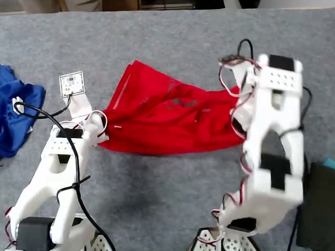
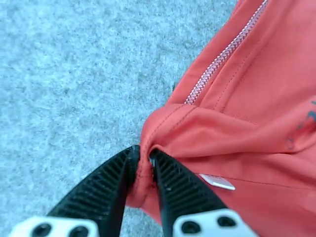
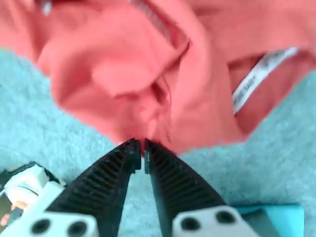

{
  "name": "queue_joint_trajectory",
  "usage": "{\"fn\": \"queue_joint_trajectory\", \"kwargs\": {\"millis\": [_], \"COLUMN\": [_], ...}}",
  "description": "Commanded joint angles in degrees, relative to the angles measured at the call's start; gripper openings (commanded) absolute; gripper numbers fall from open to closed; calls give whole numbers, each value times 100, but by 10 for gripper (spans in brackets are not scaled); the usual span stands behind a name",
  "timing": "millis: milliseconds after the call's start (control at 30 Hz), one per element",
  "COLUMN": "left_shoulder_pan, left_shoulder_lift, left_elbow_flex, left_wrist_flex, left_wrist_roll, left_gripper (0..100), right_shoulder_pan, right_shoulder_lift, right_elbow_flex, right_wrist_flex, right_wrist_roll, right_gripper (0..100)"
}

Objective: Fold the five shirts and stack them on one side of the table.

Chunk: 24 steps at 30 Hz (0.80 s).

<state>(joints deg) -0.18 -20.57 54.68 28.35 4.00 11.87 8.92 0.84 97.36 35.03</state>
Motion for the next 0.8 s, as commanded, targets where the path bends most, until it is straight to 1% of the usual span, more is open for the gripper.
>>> {"fn": "queue_joint_trajectory", "kwargs": {"millis": [0, 100, 200, 300, 400, 467, 533, 633, 767], "left_shoulder_pan": [-70, -70, -70, -70, -70, -70, -70, -70, -70], "left_shoulder_lift": [-40, -40, -40, -40, -40, -40, -40, -40, -40], "left_elbow_flex": [-9, -9, -9, -9, -9, -9, -9, -9, -9], "left_wrist_flex": [-97, -97, -97, -97, -97, -97, -97, -97, -97], "left_wrist_roll": [18, 18, 18, 18, 18, 18, 18, 18, 18], "left_gripper": [19, 19, 19, 19, 19, 19, 19, 19, 19], "right_shoulder_pan": [338, 734, 1235, 1675, 1780, 1701, 1446, 813, 22], "right_shoulder_lift": [-1314, -1956, -2290, -2308, -2334, -2325, -2299, -2299, -2299], "right_elbow_flex": [1358, 2484, 3064, 2993, 2554, 2211, 1912, 1719, 1727], "right_wrist_flex": [-563, -1196, -1644, -1758, -1714, -1714, -1626, -1521, -1670], "right_wrist_roll": [475, 914, 1240, 1424, 1345, 1055, 703, 431, -70], "right_gripper": [31, 32, 33, 34, 34, 34, 34, 34, 34]}}
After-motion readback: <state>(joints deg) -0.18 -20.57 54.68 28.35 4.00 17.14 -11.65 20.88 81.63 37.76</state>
